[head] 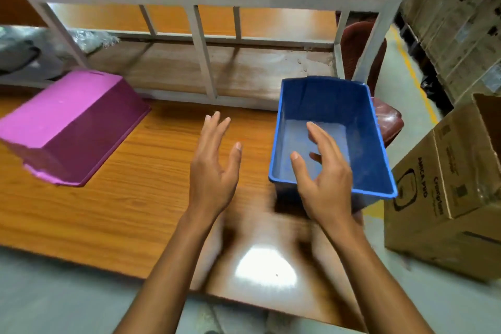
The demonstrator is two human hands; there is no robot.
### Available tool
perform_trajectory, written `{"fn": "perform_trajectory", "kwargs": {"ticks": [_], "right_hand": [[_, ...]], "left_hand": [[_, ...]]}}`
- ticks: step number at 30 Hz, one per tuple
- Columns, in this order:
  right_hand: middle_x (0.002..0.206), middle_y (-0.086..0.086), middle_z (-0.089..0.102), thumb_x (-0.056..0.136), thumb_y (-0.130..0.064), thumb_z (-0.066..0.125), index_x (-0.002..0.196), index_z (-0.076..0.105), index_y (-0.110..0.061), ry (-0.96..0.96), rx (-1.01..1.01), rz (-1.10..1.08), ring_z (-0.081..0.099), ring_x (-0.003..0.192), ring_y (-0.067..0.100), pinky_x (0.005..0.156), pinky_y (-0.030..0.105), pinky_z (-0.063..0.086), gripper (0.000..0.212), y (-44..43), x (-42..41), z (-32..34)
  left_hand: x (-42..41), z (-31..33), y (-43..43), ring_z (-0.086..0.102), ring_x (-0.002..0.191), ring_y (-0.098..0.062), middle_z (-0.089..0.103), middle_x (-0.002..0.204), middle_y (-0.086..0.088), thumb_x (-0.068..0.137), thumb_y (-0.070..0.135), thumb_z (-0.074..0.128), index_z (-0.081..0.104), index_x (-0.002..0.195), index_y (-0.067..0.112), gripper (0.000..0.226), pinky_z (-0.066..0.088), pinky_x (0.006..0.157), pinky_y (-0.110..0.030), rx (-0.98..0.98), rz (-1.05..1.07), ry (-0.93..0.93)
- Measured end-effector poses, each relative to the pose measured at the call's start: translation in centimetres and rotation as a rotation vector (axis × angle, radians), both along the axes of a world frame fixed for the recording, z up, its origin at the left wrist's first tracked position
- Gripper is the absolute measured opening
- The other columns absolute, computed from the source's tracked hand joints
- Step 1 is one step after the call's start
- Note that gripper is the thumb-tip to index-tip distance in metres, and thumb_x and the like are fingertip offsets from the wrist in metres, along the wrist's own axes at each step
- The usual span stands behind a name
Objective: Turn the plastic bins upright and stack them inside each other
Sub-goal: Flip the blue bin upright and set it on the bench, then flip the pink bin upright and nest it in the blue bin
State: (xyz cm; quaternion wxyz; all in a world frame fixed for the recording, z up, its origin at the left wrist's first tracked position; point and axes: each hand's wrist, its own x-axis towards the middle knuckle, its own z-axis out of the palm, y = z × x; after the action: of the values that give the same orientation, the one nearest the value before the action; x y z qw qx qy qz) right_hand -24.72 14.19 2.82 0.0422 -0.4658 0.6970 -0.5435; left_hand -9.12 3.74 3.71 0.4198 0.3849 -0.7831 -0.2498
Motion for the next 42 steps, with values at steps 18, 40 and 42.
{"fn": "perform_trajectory", "kwargs": {"ticks": [18,40,42], "right_hand": [[0.143,0.009,0.055,0.092,-0.022,0.064,0.142,0.050,-0.005,-0.019,0.073,0.365,0.053,0.131,0.023,0.098,0.049,0.052,0.055,-6.3,28.9,-3.4],[0.143,0.009,0.054,0.091,-0.026,0.061,0.143,0.049,-0.007,-0.020,0.030,0.395,0.052,0.132,0.023,0.097,0.050,0.052,0.057,-25.1,41.8,-2.9],[0.143,0.010,0.054,0.091,-0.027,0.060,0.143,0.049,-0.006,-0.017,0.018,0.363,0.052,0.132,0.024,0.098,0.051,0.052,0.057,-27.5,41.4,-2.4]], "left_hand": [[30.0,-3.9,-1.7,0.031,0.147,-0.021,0.043,0.153,-0.012,0.096,0.020,0.056,0.051,0.140,0.004,0.048,0.029,0.119,-0.032,0.087,0.293,-0.043],[43.1,-2.9,-19.6,0.030,0.148,-0.021,0.043,0.153,-0.010,0.096,0.021,0.058,0.050,0.141,0.005,0.049,0.026,0.119,-0.024,0.013,0.322,-0.072],[42.9,-2.4,-22.4,0.029,0.148,-0.020,0.043,0.154,-0.010,0.096,0.020,0.059,0.049,0.142,0.006,0.049,0.027,0.119,-0.027,0.007,0.297,-0.097]]}}
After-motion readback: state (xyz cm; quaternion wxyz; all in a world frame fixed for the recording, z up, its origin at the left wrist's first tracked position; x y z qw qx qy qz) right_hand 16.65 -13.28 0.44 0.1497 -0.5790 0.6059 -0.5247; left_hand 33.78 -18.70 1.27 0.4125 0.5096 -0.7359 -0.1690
